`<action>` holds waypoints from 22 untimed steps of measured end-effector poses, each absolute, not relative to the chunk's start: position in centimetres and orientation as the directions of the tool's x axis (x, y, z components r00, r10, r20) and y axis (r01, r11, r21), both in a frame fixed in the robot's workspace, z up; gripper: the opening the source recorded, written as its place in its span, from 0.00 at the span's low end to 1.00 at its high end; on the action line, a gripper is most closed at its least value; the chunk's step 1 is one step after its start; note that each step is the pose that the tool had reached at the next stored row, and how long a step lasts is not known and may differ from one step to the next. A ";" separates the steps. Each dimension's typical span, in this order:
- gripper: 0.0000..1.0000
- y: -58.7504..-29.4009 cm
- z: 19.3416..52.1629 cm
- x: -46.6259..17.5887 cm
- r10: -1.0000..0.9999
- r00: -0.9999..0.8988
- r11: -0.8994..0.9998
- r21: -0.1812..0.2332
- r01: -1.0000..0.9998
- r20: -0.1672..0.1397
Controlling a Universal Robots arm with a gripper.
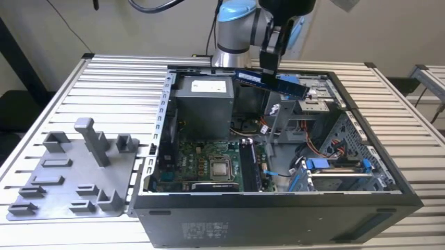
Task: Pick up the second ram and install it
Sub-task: 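Insert the second ram into the second slot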
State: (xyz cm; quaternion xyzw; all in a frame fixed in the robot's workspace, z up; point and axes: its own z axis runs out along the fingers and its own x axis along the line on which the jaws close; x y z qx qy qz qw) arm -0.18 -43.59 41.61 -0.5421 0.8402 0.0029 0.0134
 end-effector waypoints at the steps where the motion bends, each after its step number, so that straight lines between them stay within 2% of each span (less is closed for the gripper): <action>1: 0.14 -43.6 41.6 -0.2 -0.907 -0.420 0.420 -0.010 -0.907 -0.026; 22: 0.14 -43.6 41.5 -0.2 -0.807 -0.590 0.591 -0.010 -0.807 -0.026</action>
